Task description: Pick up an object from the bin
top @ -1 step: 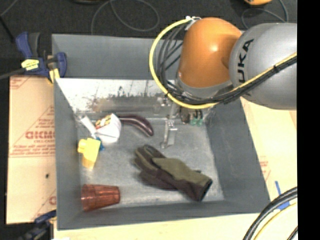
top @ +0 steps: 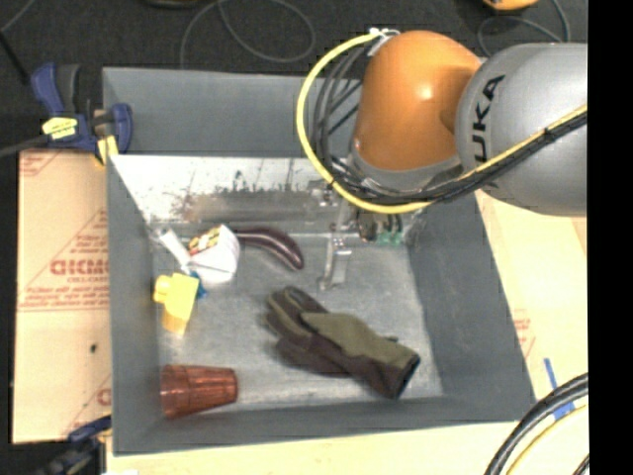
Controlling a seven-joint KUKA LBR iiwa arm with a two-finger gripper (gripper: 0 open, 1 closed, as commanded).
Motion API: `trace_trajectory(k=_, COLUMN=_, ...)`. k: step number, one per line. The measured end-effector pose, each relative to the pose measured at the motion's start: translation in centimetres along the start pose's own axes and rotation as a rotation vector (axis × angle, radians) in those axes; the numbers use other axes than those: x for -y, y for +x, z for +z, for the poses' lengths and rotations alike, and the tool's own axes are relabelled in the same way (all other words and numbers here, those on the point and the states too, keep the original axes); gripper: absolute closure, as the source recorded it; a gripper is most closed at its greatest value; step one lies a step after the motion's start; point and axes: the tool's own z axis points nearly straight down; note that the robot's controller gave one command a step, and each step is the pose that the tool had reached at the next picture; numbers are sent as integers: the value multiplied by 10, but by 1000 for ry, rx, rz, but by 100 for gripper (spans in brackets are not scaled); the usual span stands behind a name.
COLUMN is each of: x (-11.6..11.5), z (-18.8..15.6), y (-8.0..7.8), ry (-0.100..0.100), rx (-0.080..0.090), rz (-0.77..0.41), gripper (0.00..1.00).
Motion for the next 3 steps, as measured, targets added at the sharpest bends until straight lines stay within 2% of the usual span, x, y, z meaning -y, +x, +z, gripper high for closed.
trace_trajectory(k=1, x=1, z=51, y=14, ry=1, rx=4, rz=-20, gripper=0)
trace_trajectory(k=2, x=35, z=97, y=36, ry=-1, rx=2, rz=19, gripper=0)
trace_trajectory(k=3, x=51, z=115, y=44, ry=4, rx=-2, rz=38, gripper=0)
